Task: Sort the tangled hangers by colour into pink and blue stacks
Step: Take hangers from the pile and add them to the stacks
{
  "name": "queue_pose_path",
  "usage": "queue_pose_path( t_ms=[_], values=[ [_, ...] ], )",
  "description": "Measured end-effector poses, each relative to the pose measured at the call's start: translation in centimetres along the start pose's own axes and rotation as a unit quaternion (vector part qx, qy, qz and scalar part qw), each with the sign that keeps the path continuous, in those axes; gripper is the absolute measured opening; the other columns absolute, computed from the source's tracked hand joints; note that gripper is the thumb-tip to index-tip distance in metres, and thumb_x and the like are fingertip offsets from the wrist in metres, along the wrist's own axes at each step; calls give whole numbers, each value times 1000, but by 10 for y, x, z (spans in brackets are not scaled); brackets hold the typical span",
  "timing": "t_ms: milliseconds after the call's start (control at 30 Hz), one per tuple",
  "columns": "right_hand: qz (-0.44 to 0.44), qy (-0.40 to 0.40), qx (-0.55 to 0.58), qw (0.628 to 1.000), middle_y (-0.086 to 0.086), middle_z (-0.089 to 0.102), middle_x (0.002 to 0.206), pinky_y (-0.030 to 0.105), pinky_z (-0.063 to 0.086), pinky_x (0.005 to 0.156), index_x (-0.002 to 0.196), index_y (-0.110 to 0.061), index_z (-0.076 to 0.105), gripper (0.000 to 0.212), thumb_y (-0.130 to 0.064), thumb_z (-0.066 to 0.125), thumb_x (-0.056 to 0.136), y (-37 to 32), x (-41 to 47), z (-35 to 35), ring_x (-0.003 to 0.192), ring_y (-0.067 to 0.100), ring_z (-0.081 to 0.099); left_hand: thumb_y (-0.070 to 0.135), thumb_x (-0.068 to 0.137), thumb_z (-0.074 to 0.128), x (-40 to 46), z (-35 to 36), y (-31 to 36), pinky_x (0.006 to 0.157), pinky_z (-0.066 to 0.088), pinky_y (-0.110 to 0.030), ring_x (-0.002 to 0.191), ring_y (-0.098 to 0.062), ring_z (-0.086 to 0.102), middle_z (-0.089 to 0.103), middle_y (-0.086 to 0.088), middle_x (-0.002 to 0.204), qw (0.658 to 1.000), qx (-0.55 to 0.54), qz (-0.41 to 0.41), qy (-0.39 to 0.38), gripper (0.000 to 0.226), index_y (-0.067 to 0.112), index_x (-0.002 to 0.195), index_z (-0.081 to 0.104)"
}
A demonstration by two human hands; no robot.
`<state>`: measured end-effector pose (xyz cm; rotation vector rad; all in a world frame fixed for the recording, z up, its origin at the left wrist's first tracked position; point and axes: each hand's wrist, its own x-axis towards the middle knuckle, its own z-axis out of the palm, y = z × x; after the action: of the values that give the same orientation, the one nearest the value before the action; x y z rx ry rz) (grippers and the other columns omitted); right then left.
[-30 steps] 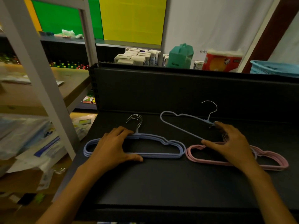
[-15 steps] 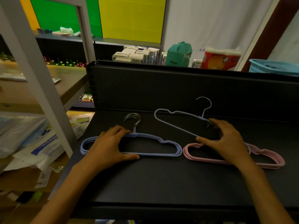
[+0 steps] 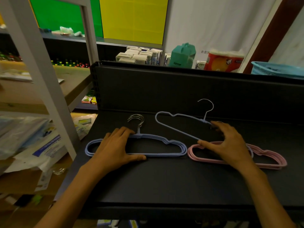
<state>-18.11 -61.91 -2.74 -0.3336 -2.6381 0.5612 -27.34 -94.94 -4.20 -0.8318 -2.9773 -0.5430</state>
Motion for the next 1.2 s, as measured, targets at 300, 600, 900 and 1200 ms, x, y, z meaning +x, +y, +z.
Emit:
queue_pose_path(
  t_ms=[300,600,900,1200],
  values=[
    [6,0,-3,1000,4,45,134,45,46,96,137,-24,41,88,-54,77,62,0,-1,-4,120,21,46,82,54,56,0,1,2,102,37,-33,115,-9,41,41,8,130,1000,-18,2,16,95,31,131,35],
    [7,-7,2,1000,5,43,137,44,44,99,137,-25,40,89,-54,77,61,-1,0,-1,122,22,45,76,59,61,1,-1,0,94,36,-24,113,-7,40,40,8,133,1000,-23,0,-5,90,32,132,34],
    [-21,-35,5,999,0,42,137,37,45,95,138,-30,37,92,-63,72,59,-19,1,10,122,17,44,76,66,56,-6,-24,-3,106,31,-34,128,-13,33,30,6,145,999,37,-14,-33,94,33,142,22],
    [-68,-88,20,994,-3,38,142,38,37,106,140,-33,35,89,-61,72,64,-79,-7,39,130,17,35,62,83,49,-46,-71,-38,110,26,-39,137,-19,22,26,3,150,984,167,-55,39,75,29,145,21]
  ],
)
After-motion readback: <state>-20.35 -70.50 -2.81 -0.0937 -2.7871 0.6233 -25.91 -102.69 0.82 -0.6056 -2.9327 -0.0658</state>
